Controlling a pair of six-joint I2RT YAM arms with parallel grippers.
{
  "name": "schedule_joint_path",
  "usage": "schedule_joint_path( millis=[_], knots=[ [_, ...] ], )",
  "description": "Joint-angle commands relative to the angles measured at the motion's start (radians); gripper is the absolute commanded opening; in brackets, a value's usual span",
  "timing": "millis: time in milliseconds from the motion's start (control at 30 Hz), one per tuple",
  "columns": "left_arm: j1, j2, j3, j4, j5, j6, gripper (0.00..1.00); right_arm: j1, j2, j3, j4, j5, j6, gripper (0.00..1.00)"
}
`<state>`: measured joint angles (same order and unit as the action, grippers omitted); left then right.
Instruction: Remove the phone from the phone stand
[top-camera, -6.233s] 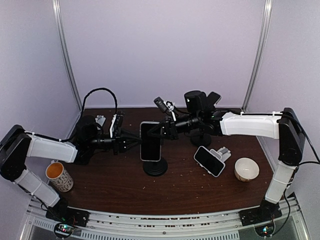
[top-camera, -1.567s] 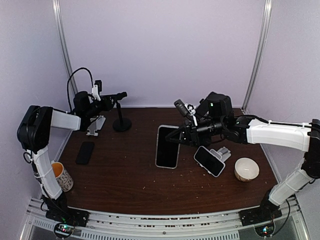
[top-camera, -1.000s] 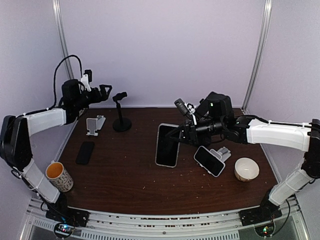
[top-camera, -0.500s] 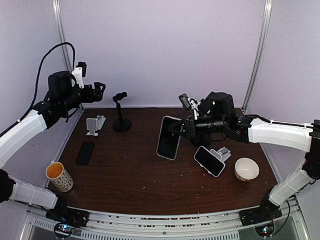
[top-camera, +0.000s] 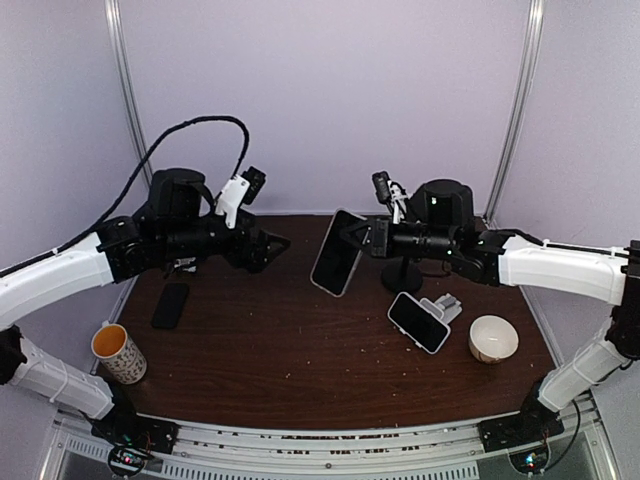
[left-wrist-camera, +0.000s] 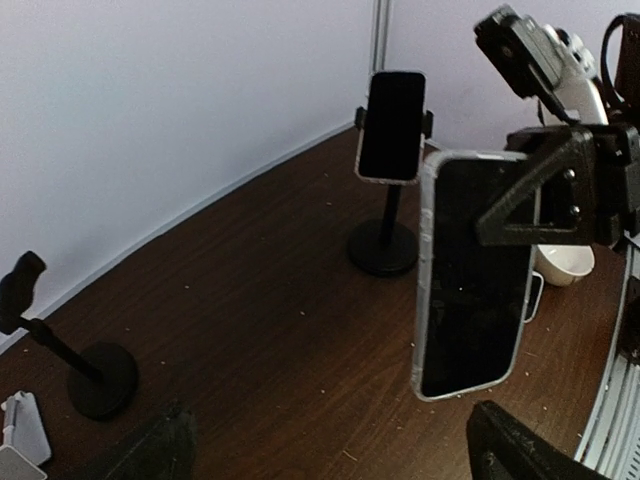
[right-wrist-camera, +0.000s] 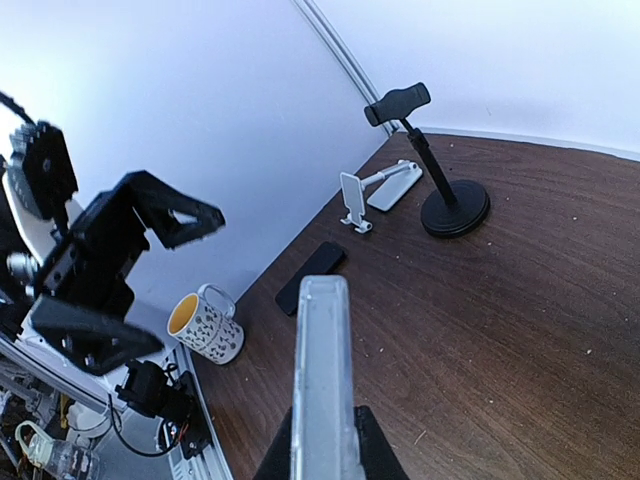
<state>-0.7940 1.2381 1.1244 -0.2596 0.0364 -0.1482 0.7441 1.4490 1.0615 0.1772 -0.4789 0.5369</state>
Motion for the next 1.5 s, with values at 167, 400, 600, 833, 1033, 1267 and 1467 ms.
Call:
schedule_joint_path(
  millis=[167,400,600,833,1033,1267,1467],
  knots=[
    [-0.089,0.186,0.126,0.024,0.128,-0.018,0.98,0.023,0.022,0.024,0.112,0.066,0.078,0.02],
    [-0.090,0.292,0.199,0.013,0.211,-0.053,0.98,0.038,0.031,0.022,0.121,0.066,0.081,0.02],
    [-0.090,0.363,0.253,0.010,0.237,-0.083,0.98,0.045,0.037,0.026,0.127,0.067,0.091,0.02],
    [-0.108,0.414,0.306,-0.017,0.234,-0.088,0.98,0.053,0.049,0.045,0.081,0.111,0.088,0.00],
    [-0.122,0.458,0.357,-0.082,0.183,-0.082,0.95,0.061,0.062,0.060,0.061,0.133,0.087,0.00],
    [-0.133,0.494,0.371,-0.097,0.128,-0.093,0.98,0.063,0.057,0.058,0.071,0.142,0.098,0.00],
    [-0.137,0.511,0.374,-0.098,0.103,-0.094,0.98,0.064,0.062,0.057,0.086,0.133,0.119,0.00]
  ],
)
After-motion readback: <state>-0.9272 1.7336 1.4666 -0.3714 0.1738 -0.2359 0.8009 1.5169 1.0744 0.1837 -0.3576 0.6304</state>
